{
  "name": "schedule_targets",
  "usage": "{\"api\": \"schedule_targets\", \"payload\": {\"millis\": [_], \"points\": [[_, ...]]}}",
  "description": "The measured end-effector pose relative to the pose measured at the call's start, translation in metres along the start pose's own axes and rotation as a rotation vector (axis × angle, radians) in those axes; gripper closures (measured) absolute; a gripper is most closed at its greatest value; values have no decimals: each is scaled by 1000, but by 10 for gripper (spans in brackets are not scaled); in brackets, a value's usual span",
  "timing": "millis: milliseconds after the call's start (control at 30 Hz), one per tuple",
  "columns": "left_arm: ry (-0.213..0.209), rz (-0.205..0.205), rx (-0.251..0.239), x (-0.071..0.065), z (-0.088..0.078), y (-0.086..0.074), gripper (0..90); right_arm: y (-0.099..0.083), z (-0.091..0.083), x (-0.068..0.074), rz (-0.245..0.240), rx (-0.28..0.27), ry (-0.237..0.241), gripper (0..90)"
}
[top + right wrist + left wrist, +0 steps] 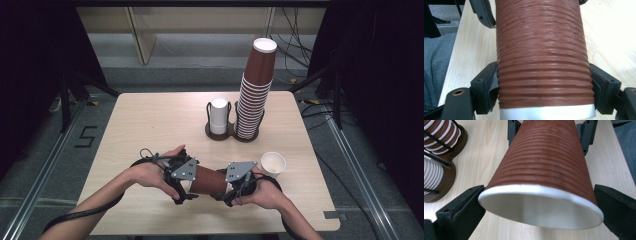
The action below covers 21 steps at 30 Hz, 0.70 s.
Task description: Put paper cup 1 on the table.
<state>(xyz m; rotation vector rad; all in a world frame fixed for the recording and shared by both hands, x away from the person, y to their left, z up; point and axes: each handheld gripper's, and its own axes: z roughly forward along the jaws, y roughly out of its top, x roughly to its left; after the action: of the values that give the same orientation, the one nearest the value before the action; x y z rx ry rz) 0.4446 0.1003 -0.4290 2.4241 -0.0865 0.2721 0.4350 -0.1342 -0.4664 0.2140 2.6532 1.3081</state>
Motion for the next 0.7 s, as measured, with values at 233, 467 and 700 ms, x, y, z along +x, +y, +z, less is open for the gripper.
{"api": "schedule_targets", "payload": {"millis": [233, 467, 700], "points": [[4, 26, 9, 1, 1, 0, 29, 0, 0, 0, -3, 4, 6, 231], [6, 25, 5, 2, 1, 1, 66, 0, 0, 1, -9, 4, -2, 233], [9, 48, 16, 1, -2, 3, 85, 1, 0, 1, 4, 10, 14, 233]]}}
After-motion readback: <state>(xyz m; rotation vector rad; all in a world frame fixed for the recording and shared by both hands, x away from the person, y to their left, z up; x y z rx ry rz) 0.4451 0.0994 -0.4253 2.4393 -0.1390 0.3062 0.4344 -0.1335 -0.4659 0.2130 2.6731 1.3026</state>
